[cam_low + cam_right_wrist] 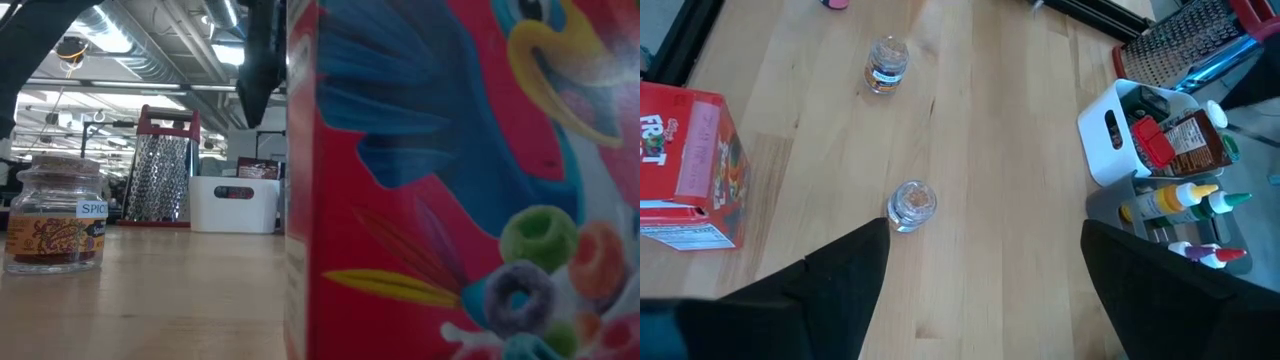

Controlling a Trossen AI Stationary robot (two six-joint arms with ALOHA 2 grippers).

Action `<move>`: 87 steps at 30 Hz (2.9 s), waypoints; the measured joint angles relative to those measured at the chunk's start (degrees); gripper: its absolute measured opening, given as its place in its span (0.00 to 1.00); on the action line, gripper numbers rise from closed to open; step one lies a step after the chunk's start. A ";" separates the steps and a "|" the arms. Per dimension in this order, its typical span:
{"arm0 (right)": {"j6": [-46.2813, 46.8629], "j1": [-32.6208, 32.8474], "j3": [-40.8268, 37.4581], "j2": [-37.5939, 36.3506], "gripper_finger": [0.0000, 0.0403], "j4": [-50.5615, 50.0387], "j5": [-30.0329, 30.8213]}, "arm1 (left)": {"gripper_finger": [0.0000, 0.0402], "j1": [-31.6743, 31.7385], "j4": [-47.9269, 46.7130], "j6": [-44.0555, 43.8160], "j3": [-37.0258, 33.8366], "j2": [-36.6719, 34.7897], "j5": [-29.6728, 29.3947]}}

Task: Pick & Place Kitchen Items
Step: Put the pink food coloring bottle into the middle black transparent bin

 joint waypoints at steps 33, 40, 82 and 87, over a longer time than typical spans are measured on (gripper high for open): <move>0.38 -0.02 0.02 0.00 0.83 -0.40 -2.96 | 0.81 -27.83 -0.90 -14.06 -1.15 -6.38 11.57; 1.86 -0.02 0.02 0.00 0.83 -0.40 -2.98 | 0.81 -44.74 -0.92 -29.23 -1.13 -8.25 6.39; 1.38 -0.01 0.00 0.00 0.83 0.41 -2.96 | 0.79 -72.89 9.99 -53.16 -24.17 -7.97 7.42; 1.38 -0.01 0.00 0.00 0.83 0.41 -2.96 | 0.79 -72.54 14.30 -50.68 -27.30 -8.01 9.30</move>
